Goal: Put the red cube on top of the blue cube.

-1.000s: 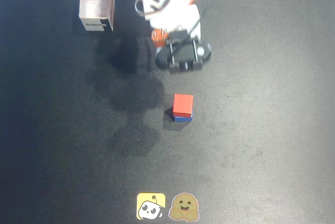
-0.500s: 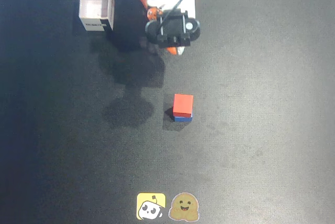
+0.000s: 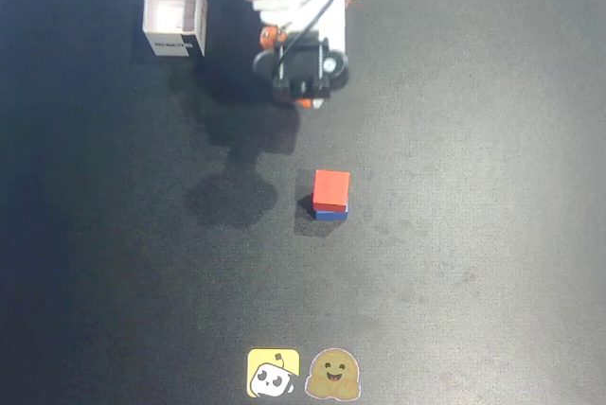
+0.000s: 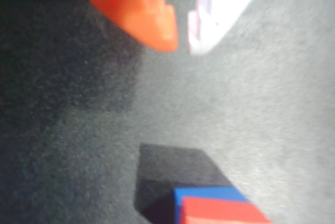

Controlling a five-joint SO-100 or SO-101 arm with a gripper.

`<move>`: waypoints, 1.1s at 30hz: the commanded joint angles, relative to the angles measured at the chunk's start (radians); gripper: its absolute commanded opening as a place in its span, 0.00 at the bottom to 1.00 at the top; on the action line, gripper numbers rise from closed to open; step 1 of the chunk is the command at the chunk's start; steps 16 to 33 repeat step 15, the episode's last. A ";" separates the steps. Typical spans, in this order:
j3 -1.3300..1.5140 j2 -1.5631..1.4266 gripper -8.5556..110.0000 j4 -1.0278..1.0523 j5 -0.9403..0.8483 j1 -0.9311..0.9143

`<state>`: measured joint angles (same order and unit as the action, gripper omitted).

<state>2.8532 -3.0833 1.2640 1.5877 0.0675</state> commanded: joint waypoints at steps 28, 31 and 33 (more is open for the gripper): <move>0.020 -0.009 0.08 0.006 -0.002 -0.014; 0.020 -0.009 0.08 0.006 -0.002 -0.014; 0.020 -0.009 0.08 0.006 -0.002 -0.014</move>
